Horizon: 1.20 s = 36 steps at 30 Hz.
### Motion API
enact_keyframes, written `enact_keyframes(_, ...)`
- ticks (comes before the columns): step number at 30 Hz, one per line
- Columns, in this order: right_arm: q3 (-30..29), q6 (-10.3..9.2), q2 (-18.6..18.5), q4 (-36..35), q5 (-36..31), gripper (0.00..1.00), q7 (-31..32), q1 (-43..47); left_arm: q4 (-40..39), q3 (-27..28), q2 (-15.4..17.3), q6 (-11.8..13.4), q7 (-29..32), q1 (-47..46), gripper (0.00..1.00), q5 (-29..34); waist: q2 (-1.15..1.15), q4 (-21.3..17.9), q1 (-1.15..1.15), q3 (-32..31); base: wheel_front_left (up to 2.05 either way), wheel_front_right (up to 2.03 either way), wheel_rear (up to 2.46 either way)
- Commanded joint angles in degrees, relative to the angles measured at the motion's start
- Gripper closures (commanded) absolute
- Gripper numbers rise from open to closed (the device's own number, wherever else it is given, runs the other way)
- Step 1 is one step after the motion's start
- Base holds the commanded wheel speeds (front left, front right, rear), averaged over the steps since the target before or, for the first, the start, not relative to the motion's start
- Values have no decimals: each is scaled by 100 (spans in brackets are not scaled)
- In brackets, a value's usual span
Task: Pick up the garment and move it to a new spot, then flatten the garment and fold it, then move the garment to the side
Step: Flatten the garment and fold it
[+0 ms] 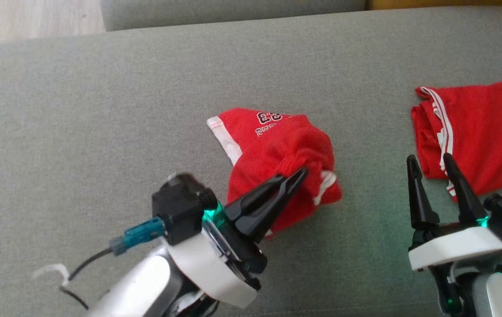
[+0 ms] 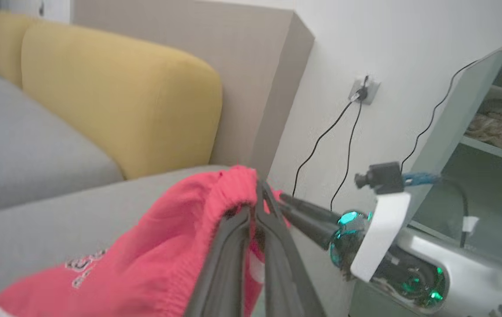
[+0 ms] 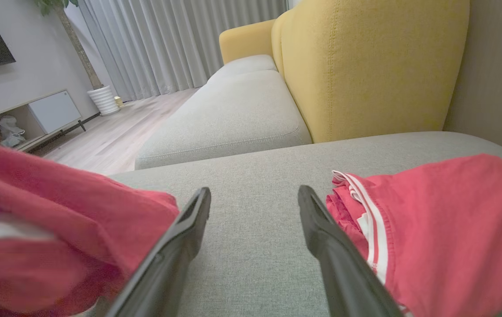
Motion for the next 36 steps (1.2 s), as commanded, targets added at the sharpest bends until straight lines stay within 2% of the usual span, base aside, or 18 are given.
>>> enact_keyframes(1,110,37,-28,-147,22,0,-71,-142,-340,232,90,-17,12,-347,100,66,0,21,0,-41,0,0,0)
enact_keyframes(9,95,37,-28,-67,151,0,-121,-72,-1285,691,331,204,208,-746,100,169,0,22,0,-132,0,0,0)
enact_keyframes(12,77,37,-28,-75,196,0,-111,-47,-1281,955,488,362,314,-790,100,157,0,24,0,-128,0,0,0)
enact_keyframes(16,118,37,-28,-90,242,0,-100,-73,-543,1183,687,482,356,-651,100,70,0,-5,0,-78,0,0,0)
enact_keyframes(20,166,37,-28,-99,262,0,-94,-128,679,1313,806,495,246,-395,100,-92,0,-59,0,41,0,0,0)
enact_keyframes(23,168,37,-28,-85,247,0,-86,-170,1675,1428,830,479,5,-306,100,-160,0,-101,0,132,0,0,0)
enact_keyframes(24,168,37,-28,-85,247,0,-86,-170,1675,1428,830,479,5,-306,100,-160,0,-101,0,132,0,0,0)
enact_keyframes(29,134,37,-28,-85,202,0,-55,-207,3040,1522,751,429,-419,-377,100,-170,0,-150,0,234,0,0,0)
enact_keyframes(30,120,37,-28,-89,190,0,-50,-204,3238,1549,693,423,-495,-399,93,-209,0,-152,0,240,0,0,0)
enact_keyframes(31,105,37,-28,-96,171,0,-46,-203,3393,1560,638,425,-572,-424,26,-218,0,-154,0,242,0,0,0)
enact_keyframes(32,91,37,-28,-112,138,0,-48,-205,3512,1570,584,430,-649,-441,0,-217,0,-155,0,238,0,0,0)
enact_keyframes(36,111,37,-28,-225,-21,0,-47,-228,3694,1667,393,620,-879,-364,0,-178,0,-152,0,176,0,0,0)
